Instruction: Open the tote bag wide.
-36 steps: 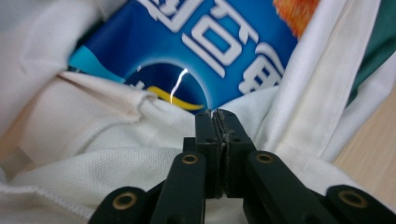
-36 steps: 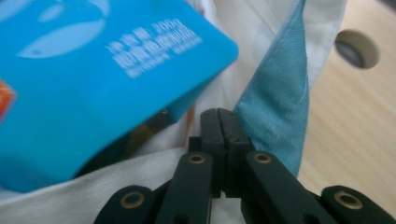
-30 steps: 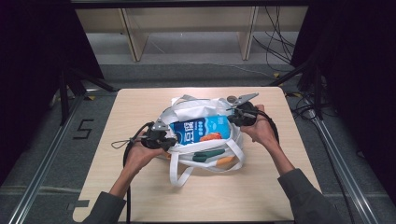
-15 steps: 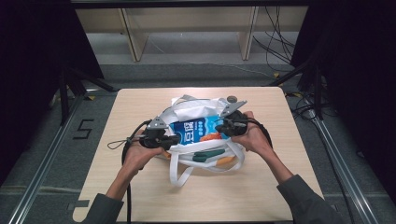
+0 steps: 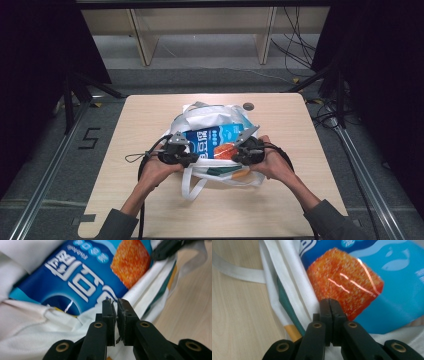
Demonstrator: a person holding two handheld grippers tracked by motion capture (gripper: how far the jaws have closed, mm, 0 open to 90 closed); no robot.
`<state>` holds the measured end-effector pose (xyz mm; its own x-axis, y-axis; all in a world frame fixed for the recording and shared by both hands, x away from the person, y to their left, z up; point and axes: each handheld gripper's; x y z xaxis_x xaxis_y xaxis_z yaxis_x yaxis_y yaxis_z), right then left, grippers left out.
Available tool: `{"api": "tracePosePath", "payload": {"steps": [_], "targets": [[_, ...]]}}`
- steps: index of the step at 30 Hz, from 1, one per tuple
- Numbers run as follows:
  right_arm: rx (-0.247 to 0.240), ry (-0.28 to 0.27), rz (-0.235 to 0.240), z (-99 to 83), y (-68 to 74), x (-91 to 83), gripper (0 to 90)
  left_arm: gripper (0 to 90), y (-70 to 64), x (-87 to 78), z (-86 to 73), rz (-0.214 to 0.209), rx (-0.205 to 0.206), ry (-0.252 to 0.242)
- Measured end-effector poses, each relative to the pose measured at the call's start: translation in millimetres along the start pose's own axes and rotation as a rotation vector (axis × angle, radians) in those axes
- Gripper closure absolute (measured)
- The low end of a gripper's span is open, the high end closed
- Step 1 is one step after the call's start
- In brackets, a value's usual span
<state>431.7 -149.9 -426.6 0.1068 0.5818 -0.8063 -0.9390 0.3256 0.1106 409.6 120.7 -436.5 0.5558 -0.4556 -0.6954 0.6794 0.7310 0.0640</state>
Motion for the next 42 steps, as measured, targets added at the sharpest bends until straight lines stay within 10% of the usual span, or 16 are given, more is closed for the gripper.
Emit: {"api": "tracePosePath", "payload": {"steps": [4, 20, 42], "targets": [[0.013, -0.012, 0.0, -0.8, -0.1, -3.1, 90.0, 86.4, -4.1, 8.0, -17.3, -0.034, -0.01, 0.044], [0.038, -0.154, -0.055, -0.9, -8.9, -32.4, 89.9, 81.7, -0.8, -19.9, -7.5, -0.014, -0.073, -0.097], [0.084, -0.282, -0.062, -23.6, -11.8, -61.4, 84.6, 69.7, -1.2, -39.5, -19.2, -0.004, -0.094, -0.14]]}}
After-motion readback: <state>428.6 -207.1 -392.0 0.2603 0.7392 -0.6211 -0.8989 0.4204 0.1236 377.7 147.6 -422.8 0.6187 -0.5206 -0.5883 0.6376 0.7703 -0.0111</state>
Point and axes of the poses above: each handheld gripper's, and its own axes: x roughly forward along the jaws, z roughly out of its top, y roughly to its left, and after that the axes turned 13 degrees about z, right-handed
